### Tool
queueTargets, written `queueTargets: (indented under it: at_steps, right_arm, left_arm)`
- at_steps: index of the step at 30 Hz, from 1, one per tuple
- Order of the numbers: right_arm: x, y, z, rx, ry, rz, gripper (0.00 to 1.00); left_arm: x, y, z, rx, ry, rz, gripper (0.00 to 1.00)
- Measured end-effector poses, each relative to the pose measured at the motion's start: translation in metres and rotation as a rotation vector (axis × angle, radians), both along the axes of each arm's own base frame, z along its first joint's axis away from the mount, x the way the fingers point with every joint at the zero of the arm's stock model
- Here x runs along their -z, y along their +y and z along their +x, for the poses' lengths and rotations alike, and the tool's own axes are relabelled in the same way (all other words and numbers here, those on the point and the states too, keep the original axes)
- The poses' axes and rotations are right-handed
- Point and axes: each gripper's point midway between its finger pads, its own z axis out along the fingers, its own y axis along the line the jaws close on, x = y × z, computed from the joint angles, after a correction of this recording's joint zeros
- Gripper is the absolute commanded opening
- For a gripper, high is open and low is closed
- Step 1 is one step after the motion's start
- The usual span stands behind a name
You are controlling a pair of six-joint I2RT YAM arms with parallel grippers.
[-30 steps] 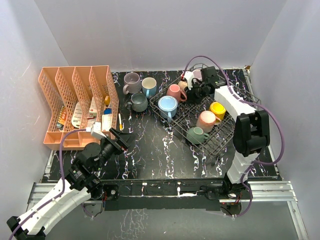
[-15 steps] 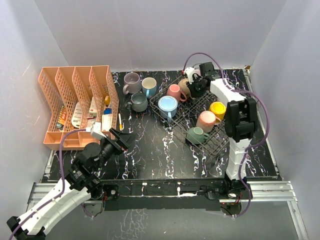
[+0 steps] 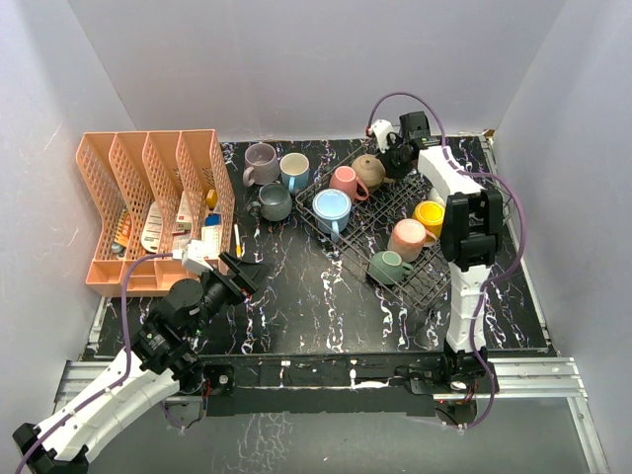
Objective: Load the cups into the dish rack
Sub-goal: Adjust the cup in the dish rack.
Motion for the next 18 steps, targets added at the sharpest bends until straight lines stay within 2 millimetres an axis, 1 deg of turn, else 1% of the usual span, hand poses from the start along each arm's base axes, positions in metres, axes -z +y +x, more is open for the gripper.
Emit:
queueTargets:
  at_steps: [3,6,13,18]
  right_arm:
    - [-0.001,-0.004,0.010,0.011,-0.017,-0.009,0.10]
    - [0.000,-0.009,0.016,0.021,-0.025,-0.021,0.10]
    - [-0.003,-0.020,0.020,0.015,-0.033,-0.012,0.10]
    - [-0.003,-0.036,0.021,0.021,-0.034,-0.007,0.09]
  left_arm:
    - [0.000,0.000,0.000,0.000,-0.003,0.000,0.97]
    - [-0.001,0.000,0.001,0.001,-0.004,0.003,0.97]
    - [-0.006,0.000,0.000,0.000,-0.011,-0.001,0.97]
    - [-0.006,0.001,0.000,-0.002,-0.013,-0.003,0.97]
